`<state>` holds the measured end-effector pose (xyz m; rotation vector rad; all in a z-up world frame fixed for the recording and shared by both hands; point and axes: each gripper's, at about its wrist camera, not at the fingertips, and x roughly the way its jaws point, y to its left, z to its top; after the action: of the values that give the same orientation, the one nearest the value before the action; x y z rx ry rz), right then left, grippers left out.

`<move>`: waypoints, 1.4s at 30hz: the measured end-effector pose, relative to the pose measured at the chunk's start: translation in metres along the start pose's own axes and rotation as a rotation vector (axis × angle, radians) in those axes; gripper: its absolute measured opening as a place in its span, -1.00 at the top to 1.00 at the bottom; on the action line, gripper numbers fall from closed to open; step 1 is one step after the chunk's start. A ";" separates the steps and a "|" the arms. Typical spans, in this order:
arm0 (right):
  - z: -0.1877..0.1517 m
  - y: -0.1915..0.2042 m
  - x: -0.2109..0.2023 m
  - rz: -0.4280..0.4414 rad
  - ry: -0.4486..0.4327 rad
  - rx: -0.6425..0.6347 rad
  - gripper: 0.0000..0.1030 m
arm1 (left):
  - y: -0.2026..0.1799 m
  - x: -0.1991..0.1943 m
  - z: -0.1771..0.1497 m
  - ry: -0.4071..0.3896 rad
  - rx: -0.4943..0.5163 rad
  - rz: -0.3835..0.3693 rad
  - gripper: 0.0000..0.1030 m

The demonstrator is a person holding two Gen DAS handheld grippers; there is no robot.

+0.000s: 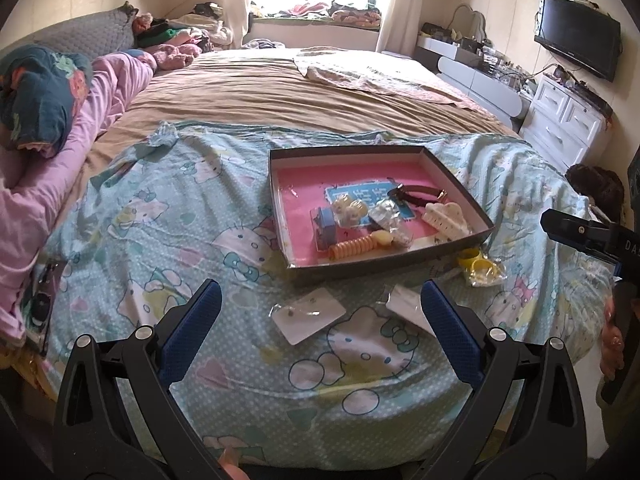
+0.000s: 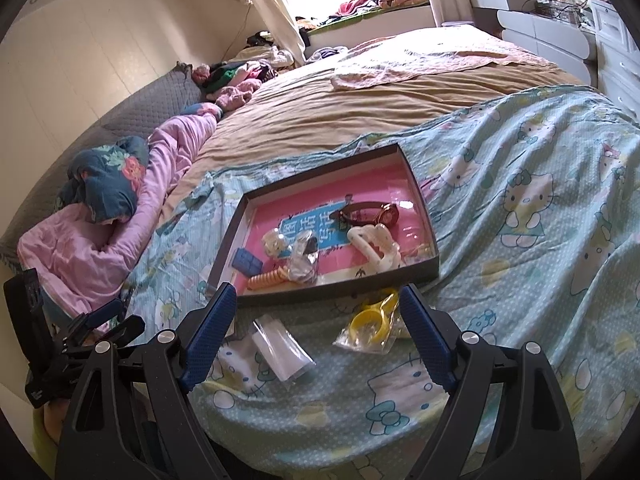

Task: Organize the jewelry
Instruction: 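Withdraw both tools from the box toward the remaining items on the sheet, then grasp the white earring card with the left tool while the right tool grasps the bagged yellow item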

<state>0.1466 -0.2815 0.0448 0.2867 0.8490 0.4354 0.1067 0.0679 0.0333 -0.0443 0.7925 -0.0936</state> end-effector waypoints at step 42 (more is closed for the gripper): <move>-0.034 -0.045 0.079 0.002 0.203 0.199 -0.21 | 0.015 0.064 -0.038 0.161 -0.012 0.031 -0.81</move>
<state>0.1774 -0.2806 -0.0474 0.4327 1.0934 0.3864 0.1254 0.0765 -0.0401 -0.0361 0.9547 -0.0634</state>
